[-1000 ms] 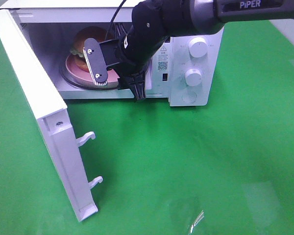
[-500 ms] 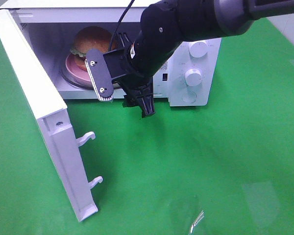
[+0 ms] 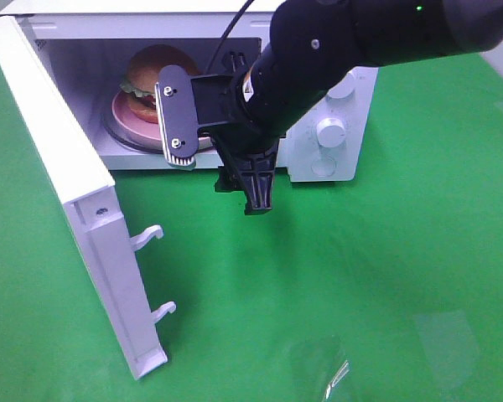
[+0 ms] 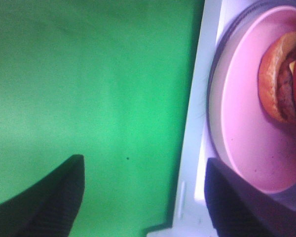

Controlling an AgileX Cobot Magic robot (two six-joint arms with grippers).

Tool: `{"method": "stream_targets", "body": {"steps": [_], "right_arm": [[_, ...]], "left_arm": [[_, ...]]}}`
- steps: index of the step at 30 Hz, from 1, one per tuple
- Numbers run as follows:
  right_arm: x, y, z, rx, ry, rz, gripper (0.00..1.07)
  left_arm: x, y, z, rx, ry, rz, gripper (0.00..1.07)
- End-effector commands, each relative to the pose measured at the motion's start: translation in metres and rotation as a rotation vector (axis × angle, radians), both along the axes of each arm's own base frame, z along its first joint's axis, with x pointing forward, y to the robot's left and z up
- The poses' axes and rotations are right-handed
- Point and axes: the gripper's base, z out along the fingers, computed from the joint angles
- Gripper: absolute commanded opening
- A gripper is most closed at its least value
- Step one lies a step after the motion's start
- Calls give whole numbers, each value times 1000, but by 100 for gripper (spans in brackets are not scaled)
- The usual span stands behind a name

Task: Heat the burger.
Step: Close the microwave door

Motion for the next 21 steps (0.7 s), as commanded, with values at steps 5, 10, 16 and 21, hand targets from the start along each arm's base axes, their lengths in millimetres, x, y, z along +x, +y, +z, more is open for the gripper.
{"method": "stream_targets", "body": {"steps": [5,10,16,21], "right_arm": [[-27,-24,17,80,41,-102,68],[-46,-41,27,146,77,-184,68],[-70,-63,34,265,159,-345,68],[-93,-85,41,415,254,-539,68]], "left_arm": [[-2,-1,1,-4,-32,1,100],[-2,-1,1,-4,-32,1,100],[-2,-1,1,-4,-32,1,100],[-2,-1,1,-4,-32,1,100]]}}
